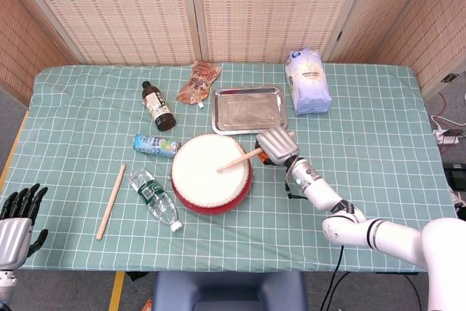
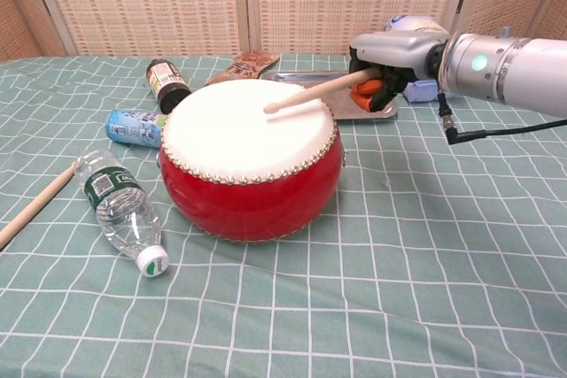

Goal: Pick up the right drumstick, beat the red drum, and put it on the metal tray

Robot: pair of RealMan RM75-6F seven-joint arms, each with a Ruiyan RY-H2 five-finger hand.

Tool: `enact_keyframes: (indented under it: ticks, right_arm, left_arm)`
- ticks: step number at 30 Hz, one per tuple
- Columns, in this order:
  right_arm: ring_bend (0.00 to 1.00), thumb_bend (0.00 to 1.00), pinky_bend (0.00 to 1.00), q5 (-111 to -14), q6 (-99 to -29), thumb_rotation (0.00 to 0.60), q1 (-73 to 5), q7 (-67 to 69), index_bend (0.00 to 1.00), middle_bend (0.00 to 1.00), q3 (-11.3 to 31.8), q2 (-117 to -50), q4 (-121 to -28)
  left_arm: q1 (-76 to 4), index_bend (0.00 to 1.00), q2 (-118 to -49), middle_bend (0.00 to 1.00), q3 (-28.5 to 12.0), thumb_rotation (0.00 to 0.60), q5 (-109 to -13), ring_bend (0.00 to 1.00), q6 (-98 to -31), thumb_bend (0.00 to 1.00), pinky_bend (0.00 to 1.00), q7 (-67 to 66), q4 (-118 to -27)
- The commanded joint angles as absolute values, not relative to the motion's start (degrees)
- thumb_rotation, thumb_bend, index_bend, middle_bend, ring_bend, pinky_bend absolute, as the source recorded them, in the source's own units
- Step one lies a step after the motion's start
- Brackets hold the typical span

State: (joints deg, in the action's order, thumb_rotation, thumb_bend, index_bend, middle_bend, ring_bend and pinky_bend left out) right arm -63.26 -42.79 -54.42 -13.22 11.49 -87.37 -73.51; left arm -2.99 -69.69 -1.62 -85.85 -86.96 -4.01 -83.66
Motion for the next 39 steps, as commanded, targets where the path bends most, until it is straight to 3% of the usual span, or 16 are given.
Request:
enact_keyframes:
  ticks: [1, 5, 10, 18, 24, 32, 39]
  right_arm:
    - [1.00, 1.00, 1.00, -63.4, -48.0, 0.600, -52.6, -5.6, 1.00, 1.00, 14.8, -88.1, -75.8]
    - [1.00, 1.00, 1.00, -68.1, -52.2, 0.600, -50.7, 4.6, 1.00, 1.00, 16.9, -88.5, -75.4]
    - [1.00, 1.00, 1.00, -69.9, -50.7, 0.600, -51.1, 4.7, 1.00, 1.00, 15.6, -88.3, -73.5]
    - [1.00, 1.00, 1.00, -64.7, -43.3, 0.600, -54.8, -13.3, 1.00, 1.00, 11.5, -88.8, -70.9]
    - [1.00, 1.00, 1.00, -56.1, -42.7, 0.600, -56.8, -26.9, 1.00, 1.00, 10.3, -89.6, -71.7]
    - [1.00, 1.00, 1.00, -65.3, -52.6, 0.600, -52.0, -3.7, 1.00, 1.00, 16.9, -90.3, -74.6]
    - [1.00, 1.00, 1.00, -65.2, -46.6, 0.600, -53.5, -7.7, 1.00, 1.00, 14.1, -88.6, -73.3]
  left_arm:
    - [-2.8, 0.00, -70.2, 0.00, -2.0, 0.600, -85.8, 0.00, -87.7, 0.28, 0.03, -3.8, -83.2]
    - [-2.7, 0.00, -70.6, 0.00, -2.3, 0.600, -86.1, 0.00, -88.6, 0.28, 0.03, -3.4, -82.7]
    - [-2.8, 0.00, -70.6, 0.00, -2.1, 0.600, -86.3, 0.00, -88.3, 0.28, 0.03, -3.3, -82.5]
    - [-2.8, 0.00, -70.4, 0.00, -1.9, 0.600, -86.1, 0.00, -87.5, 0.28, 0.03, -3.4, -82.6]
    - [-2.9, 0.00, -70.3, 0.00, -1.8, 0.600, -85.9, 0.00, -87.1, 0.28, 0.03, -3.6, -82.8]
    - [-2.9, 0.00, -70.2, 0.00, -1.8, 0.600, -85.9, 0.00, -87.1, 0.28, 0.03, -3.5, -82.8]
    - [-2.8, 0.00, -70.2, 0.00, -1.7, 0.600, -85.9, 0.00, -87.0, 0.28, 0.03, -3.4, -82.9]
